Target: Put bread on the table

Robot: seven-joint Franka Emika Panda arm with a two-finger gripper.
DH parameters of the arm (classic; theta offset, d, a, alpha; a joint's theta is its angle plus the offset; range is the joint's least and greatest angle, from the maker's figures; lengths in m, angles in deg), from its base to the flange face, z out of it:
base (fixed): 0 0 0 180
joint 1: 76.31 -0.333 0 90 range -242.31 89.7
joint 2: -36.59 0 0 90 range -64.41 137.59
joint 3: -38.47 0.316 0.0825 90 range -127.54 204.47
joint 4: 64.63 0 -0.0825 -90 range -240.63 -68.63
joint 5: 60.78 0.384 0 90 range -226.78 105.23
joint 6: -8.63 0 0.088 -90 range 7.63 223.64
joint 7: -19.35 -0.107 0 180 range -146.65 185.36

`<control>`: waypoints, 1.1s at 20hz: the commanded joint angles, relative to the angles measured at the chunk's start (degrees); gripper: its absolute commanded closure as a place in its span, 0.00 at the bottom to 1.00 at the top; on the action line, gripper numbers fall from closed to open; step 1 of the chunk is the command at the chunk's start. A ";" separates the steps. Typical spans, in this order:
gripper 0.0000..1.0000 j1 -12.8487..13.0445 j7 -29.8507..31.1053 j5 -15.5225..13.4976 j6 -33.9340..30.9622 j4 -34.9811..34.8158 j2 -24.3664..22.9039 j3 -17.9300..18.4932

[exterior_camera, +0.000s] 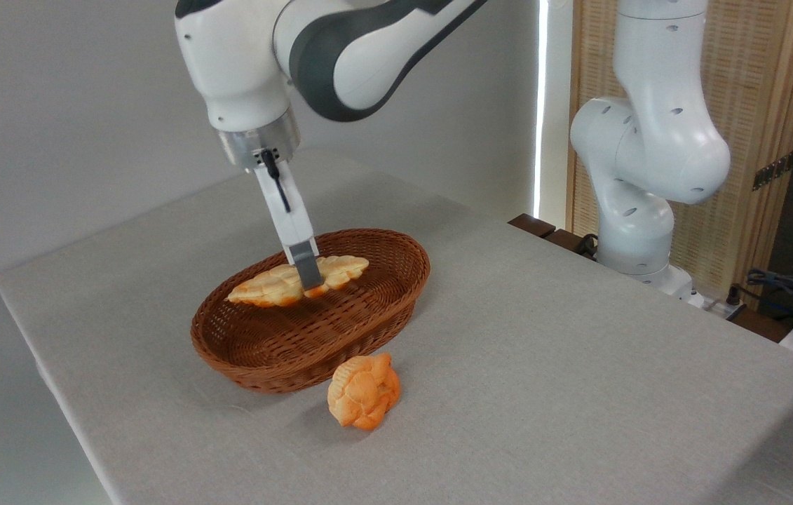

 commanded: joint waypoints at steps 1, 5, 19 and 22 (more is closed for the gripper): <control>0.65 0.07 -0.87 -0.67 -2.21 0.67 -2.39 4.06; 0.63 -0.02 -1.05 -0.14 -2.03 0.67 -3.18 11.78; 0.00 -0.55 -1.23 6.27 -1.07 0.59 -1.96 24.73; 0.00 -0.55 -1.14 6.27 -1.07 0.59 -1.87 24.73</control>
